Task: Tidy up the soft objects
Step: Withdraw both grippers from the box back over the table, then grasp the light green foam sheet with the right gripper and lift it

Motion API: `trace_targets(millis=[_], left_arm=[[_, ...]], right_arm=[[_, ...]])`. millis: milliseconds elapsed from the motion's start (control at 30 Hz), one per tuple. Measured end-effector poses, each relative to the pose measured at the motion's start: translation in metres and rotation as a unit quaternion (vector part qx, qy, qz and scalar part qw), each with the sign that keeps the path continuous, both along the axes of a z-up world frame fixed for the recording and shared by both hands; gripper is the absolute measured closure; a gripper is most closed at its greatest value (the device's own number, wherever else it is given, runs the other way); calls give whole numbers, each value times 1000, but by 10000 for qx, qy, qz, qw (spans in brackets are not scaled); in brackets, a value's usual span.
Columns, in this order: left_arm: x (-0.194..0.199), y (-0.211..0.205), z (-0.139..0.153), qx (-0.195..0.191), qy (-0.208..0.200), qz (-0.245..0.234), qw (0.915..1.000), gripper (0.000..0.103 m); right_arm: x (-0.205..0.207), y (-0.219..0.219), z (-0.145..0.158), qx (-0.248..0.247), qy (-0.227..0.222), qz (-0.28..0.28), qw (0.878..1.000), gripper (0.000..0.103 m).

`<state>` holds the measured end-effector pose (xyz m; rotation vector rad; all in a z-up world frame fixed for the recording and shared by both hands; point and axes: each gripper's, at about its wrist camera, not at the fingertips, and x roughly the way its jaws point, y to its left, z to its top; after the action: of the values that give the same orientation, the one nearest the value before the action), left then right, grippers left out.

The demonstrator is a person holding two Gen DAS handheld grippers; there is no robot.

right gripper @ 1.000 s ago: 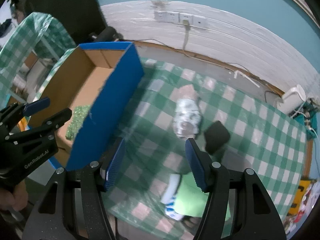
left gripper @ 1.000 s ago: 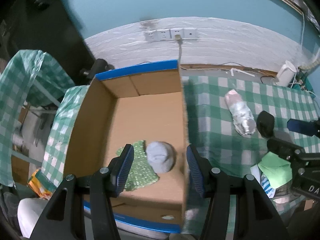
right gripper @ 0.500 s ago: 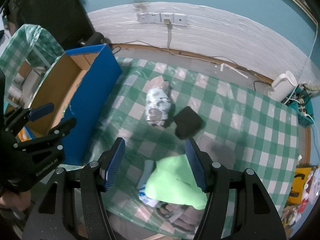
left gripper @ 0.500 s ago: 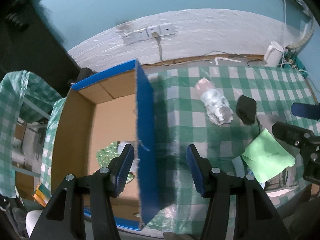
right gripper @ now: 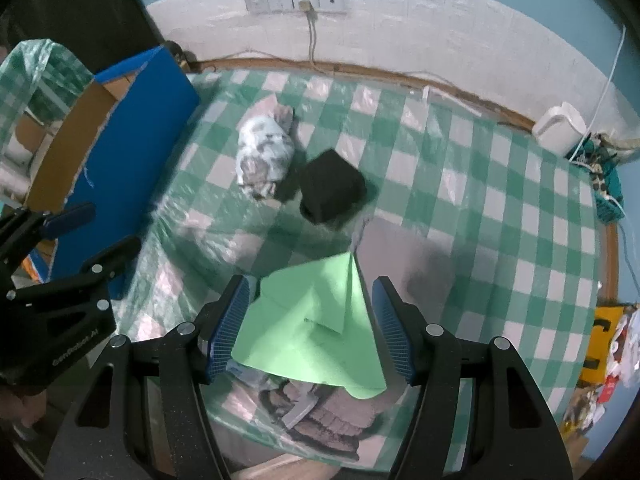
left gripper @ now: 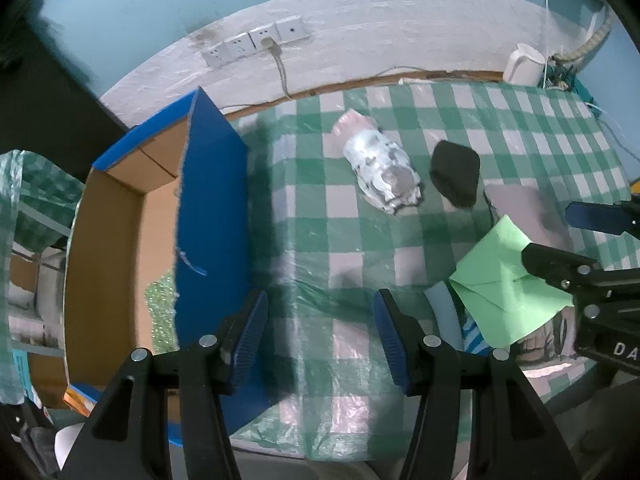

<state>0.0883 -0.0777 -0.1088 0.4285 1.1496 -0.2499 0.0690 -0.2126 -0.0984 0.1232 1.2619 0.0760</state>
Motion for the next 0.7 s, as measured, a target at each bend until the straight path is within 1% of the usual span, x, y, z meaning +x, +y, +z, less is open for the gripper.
trace_targets(millis=[167,400,433,533,700], left_arm=[[-1,-5,-15,97,140,-64,9998,47],[4,-4,-32,65,472,15,9989,47],[4,-3,-34,112,473,40,9988,47],[6,-3,-39,90,563,55,9984,47],[6,-6,-43,140,593,25,9981,47]], right_arm=[[1,2,-18,-13,204,30,9998,38],[3,6,-39,-108,405,65,9991,38],[4,6,-41,-124,431,76,9990,38],[5,8,-48,-175,500,94,9985,38],[8,11,-61,-277,621,107,9976,38]])
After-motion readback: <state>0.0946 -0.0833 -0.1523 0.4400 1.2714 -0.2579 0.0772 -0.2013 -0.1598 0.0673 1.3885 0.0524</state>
